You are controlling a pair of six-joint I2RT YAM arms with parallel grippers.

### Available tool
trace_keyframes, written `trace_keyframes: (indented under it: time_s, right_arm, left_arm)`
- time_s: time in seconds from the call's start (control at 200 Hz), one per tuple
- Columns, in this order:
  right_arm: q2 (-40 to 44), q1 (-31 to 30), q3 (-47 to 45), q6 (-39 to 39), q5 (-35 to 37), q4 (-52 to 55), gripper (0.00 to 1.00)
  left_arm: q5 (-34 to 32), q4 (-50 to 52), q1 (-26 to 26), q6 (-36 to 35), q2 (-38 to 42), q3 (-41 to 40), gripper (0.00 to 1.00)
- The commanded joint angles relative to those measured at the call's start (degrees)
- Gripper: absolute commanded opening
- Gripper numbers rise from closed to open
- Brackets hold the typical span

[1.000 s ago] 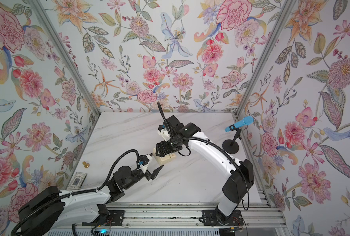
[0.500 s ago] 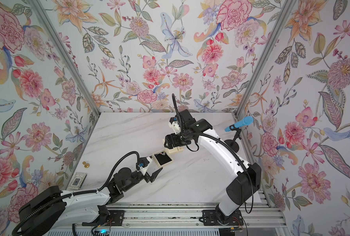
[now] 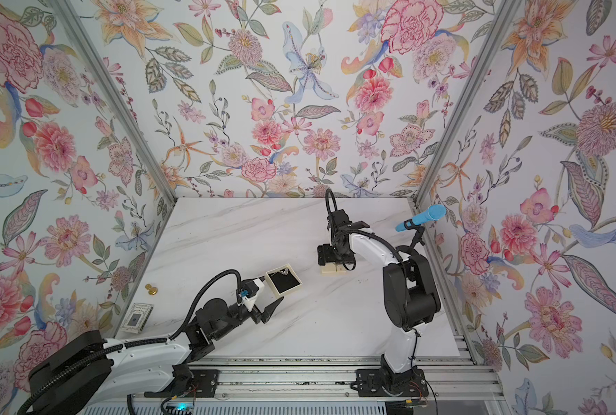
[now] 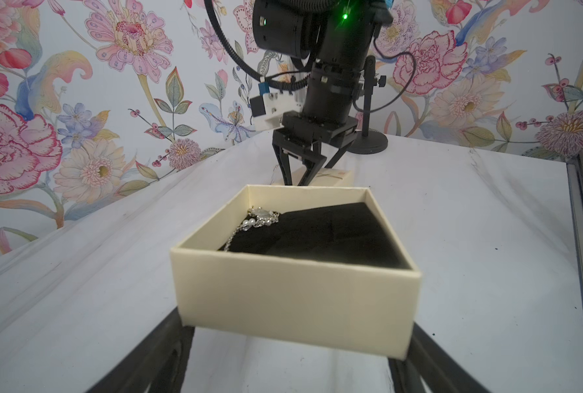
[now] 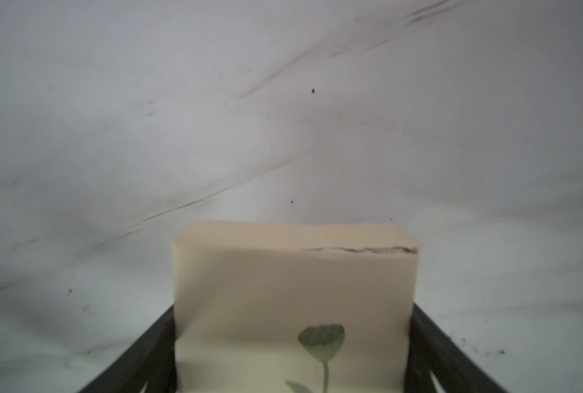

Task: Take the necklace out of the lift-off lid jewelry box
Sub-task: Open the lid on the jewelry box, then place the lid at the center of the board.

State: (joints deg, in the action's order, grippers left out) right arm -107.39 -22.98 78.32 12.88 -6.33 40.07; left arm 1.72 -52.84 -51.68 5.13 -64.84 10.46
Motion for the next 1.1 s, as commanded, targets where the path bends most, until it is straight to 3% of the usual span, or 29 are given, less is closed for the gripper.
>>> trace_keyframes:
  time_s: [0.0,0.225,0.36,0.46,0.595,0.796,1.091]
  right_arm:
    - [-1.9,0.3,-1.6,0.7,4.0,-3.8,0.82]
    - [-2.7,0.3,-3.3,-0.2,4.1,-4.7,0.92]
    - [0.9,0.3,-4.7,-0.5,4.6,-4.6,1.00]
    - [4.1,0.2,-5.4,-0.8,4.5,-3.5,1.00]
    - [11.7,-0.5,-6.6,-0.2,1.9,-2.2,0.94]
    - [21.4,-2.5,-7.0,1.6,-9.3,-1.8,0.80]
    - [22.6,-11.1,-4.8,3.5,-13.9,-1.8,0.69]
  left_arm:
    - [0.0,-2.5,0.6,0.0,0.7,-0.4,0.81]
    - [0.0,-2.4,0.7,-0.1,0.5,-0.2,0.81]
    - [0.1,-2.3,0.6,-0.1,0.5,-0.3,0.81]
    - [0.1,-2.3,0.6,-0.2,0.4,-0.2,0.81]
    - [0.0,-2.1,0.7,-0.3,0.4,-0.2,0.81]
    - [0.1,-2.0,0.6,-0.5,0.0,0.2,0.81]
    - [0.4,-1.8,0.7,-0.6,-0.1,0.4,0.81]
